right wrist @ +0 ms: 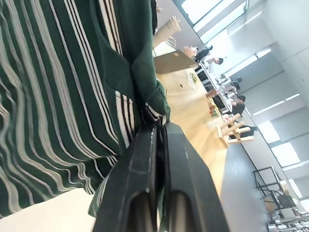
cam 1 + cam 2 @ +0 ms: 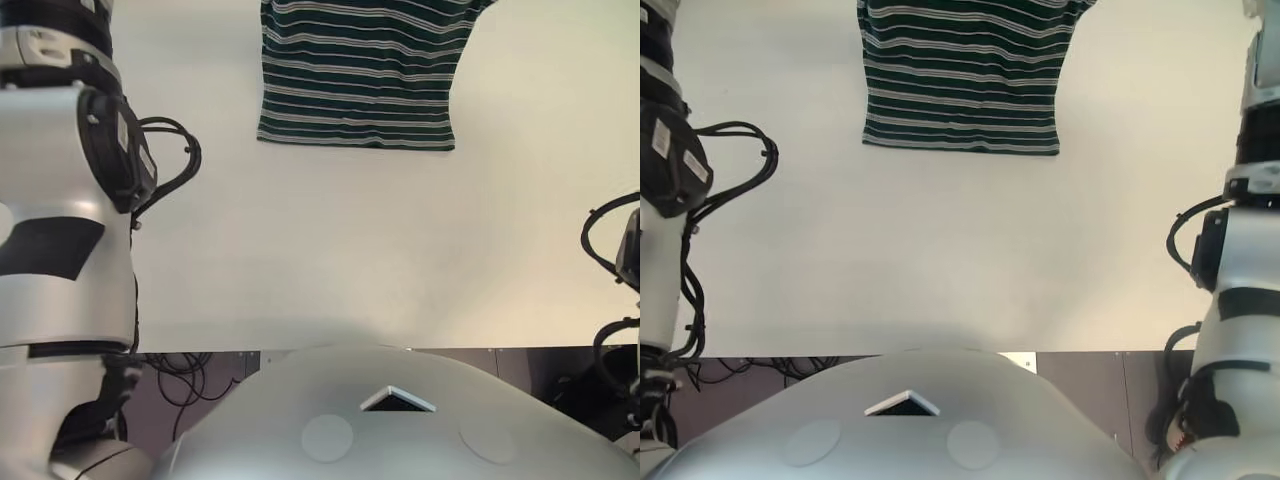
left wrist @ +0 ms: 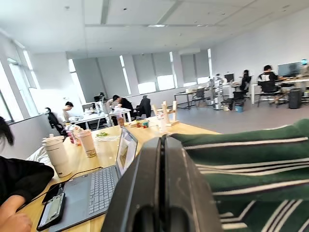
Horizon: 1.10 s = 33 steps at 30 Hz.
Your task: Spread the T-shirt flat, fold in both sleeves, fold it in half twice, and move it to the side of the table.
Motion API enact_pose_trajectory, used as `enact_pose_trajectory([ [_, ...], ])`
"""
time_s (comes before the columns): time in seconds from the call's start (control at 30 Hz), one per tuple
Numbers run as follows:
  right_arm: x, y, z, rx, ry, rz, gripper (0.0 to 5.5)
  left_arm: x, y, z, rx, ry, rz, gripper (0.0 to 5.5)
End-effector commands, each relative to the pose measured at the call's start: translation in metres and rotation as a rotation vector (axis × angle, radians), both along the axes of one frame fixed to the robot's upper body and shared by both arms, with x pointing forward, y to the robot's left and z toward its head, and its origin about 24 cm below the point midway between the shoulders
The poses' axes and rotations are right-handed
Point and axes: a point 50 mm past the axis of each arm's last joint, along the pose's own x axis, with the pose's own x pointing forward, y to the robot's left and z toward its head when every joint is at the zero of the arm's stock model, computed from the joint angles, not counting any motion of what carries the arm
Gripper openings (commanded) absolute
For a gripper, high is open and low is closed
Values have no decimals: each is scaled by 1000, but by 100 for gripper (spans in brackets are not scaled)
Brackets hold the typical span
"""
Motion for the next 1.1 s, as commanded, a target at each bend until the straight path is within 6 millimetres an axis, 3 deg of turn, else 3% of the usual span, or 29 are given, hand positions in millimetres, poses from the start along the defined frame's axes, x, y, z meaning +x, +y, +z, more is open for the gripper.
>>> enact_pose_trajectory([
  [0.03, 14, 3, 25, -55, -84, -37, 0, -1, 2, 32, -29, -67, 61, 2],
  [0.2, 14, 0, 58, -102, -232, -51, 0, -4, 4, 58, -38, -123, 86, 2],
  [0.33, 10, 0, 71, -128, -315, -31, 0, -10, 11, 76, -42, -171, 84, 2],
  [0.5, 0, -1, 79, -152, -371, 22, 0, -14, 22, 77, -8, -186, 48, 2],
  [0.67, -21, -4, 42, -246, -262, 149, 0, -21, 45, 48, 106, -138, -62, 2],
  [0.8, -68, -1, -1, -329, -129, 271, 0, -46, 69, 0, 260, -42, -289, 2],
  [0.87, -93, 5, -13, -361, -70, 317, 0, -72, 76, -23, 363, 6, -412, 2],
  [0.93, -116, 10, -19, -392, -17, 344, 0, -93, 76, -34, 412, 54, -513, 2],
  [1.1, -157, 17, -17, -399, 90, 376, 0, -141, 75, -39, 442, 133, -682, 2],
])
